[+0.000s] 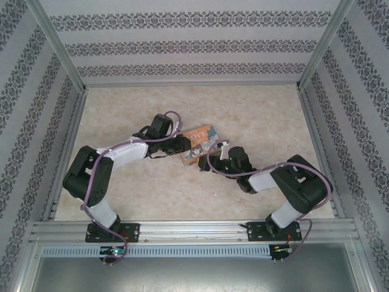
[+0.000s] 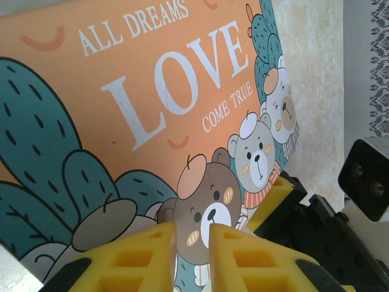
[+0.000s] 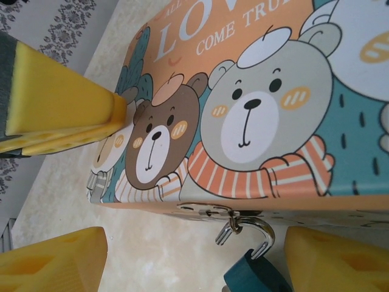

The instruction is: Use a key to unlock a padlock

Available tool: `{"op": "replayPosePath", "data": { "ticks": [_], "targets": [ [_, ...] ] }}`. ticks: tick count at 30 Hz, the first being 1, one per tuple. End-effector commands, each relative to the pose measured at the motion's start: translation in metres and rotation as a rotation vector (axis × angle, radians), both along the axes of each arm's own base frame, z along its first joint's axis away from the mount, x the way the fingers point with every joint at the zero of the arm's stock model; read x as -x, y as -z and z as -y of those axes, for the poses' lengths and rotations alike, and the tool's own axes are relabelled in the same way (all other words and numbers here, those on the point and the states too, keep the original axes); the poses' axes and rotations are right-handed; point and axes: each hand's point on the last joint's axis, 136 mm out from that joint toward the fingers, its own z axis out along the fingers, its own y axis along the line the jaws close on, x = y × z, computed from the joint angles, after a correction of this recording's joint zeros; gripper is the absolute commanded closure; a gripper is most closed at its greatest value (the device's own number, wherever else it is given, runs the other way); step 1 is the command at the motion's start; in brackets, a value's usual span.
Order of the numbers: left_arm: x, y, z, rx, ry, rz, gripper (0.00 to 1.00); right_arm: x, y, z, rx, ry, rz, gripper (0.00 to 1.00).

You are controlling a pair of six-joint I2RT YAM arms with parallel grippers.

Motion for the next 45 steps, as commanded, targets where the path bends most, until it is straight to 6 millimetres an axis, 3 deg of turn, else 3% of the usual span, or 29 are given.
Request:
{"op": "replayPosePath", "data": {
  "ticks": [1, 23, 45],
  "targets": [
    [0.009, 0.011, 0.000, -0.016, 0.024, -0.019, 0.78, -0.005, -0.009, -0.010, -0.041, -0.014, 0.023, 0.24],
    [0.011, 0.010, 0.001, -0.014, 0.024, -0.021, 0.79, 0.001, -0.007, -0.026, -0.121, -0.074, -0.027, 0.32],
    [0.011, 0.009, 0.000, -0.017, 0.023, -0.017, 0.79, 0.011, -0.005, -0.017, -0.102, -0.072, -0.029, 0.58]
  ]
}}
